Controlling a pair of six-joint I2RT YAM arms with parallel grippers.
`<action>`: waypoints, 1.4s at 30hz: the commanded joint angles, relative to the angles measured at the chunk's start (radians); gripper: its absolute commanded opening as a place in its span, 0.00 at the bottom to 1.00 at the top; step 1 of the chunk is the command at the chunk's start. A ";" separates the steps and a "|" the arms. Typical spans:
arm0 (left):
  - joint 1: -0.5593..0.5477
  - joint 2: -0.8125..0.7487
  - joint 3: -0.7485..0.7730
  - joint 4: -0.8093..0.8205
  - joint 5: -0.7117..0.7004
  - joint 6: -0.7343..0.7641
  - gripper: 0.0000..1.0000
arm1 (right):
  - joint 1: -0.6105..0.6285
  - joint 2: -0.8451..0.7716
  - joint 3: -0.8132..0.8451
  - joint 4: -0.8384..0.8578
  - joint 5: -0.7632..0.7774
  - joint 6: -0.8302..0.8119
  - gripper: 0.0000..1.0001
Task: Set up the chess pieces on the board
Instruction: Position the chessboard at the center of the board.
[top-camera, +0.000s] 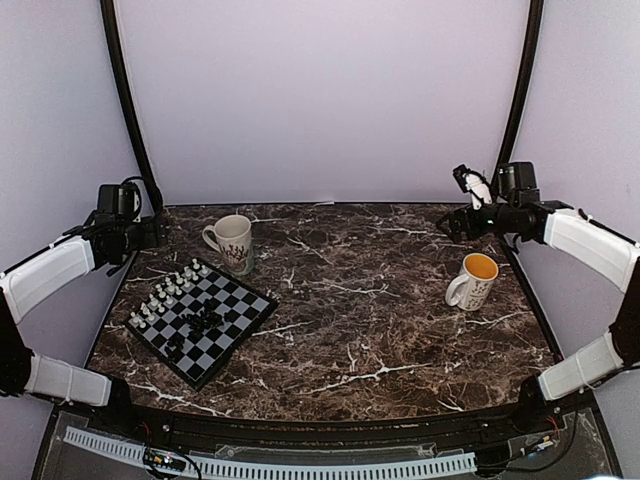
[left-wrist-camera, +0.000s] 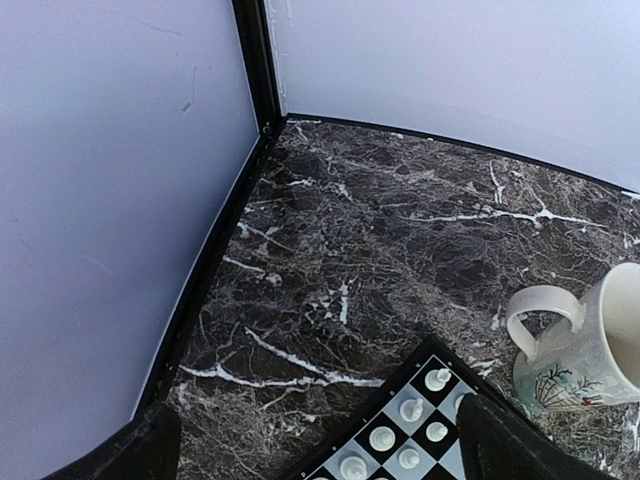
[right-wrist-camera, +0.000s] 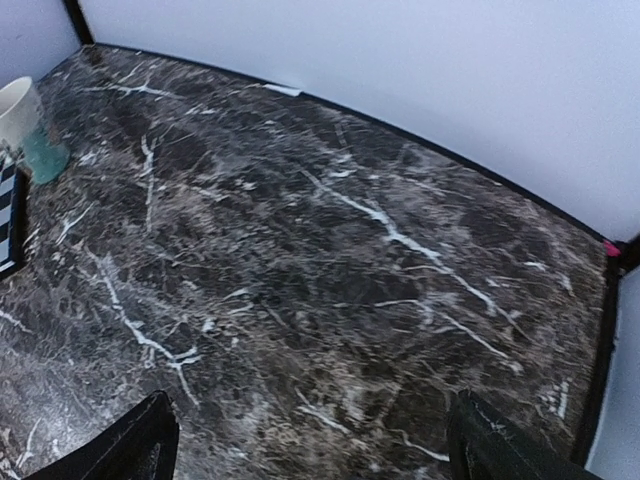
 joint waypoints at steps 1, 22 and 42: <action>0.024 -0.034 -0.044 -0.018 -0.024 -0.079 0.99 | 0.105 0.097 0.045 0.053 -0.059 -0.069 0.92; 0.327 0.359 0.152 -0.161 0.497 -0.158 0.00 | 0.568 0.684 0.515 -0.147 -0.162 -0.137 0.55; 0.350 0.678 0.299 -0.258 0.566 -0.132 0.00 | 0.622 0.651 0.456 -0.171 -0.183 -0.184 0.49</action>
